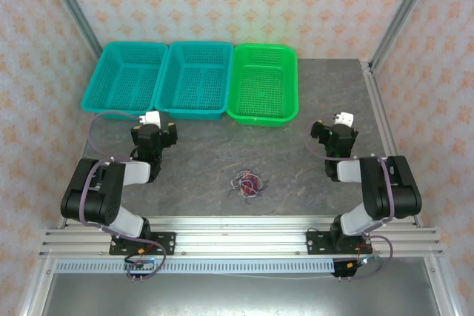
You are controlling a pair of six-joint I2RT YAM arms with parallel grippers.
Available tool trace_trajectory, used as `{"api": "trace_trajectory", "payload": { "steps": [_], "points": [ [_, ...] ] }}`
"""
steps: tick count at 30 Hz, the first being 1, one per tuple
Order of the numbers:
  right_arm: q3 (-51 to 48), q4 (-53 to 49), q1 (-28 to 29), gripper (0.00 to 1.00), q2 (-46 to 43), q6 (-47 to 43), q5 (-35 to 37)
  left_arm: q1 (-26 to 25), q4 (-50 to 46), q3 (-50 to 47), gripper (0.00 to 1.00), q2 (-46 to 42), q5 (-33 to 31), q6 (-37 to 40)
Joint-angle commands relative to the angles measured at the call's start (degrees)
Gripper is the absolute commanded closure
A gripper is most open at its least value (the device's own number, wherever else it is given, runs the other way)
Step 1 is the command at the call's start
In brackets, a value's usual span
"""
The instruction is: Untangle the cables
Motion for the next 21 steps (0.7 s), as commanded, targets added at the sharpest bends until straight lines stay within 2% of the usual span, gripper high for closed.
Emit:
{"api": "trace_trajectory", "payload": {
  "steps": [1, 16, 18, 20, 21],
  "points": [
    [-0.9, 2.2, 0.3, 0.01, -0.3, -0.9, -1.5, 0.3, 0.0, 1.1, 0.00, -0.8, -0.1, 0.3],
    [0.2, 0.3, 0.0, 0.01, -0.3, -1.0, -2.0, 0.4, 0.0, 1.1, 0.00, -0.8, 0.0, 0.2],
    [-0.5, 1.1, 0.0, 0.01, -0.7, -1.8, -4.2, 0.3, -0.1, 1.1, 0.00, -0.8, 0.0, 0.2],
    [-1.2, 1.0, 0.2, 0.01, -3.6, -2.7, -5.0, 0.3, 0.3, 0.9, 0.00, -0.8, -0.1, 0.2],
    [-1.6, -1.2, 0.6, 0.01, -6.6, -2.1, -2.4, 0.3, 0.2, 0.9, 0.00, -1.3, -0.6, 0.2]
  ]
}}
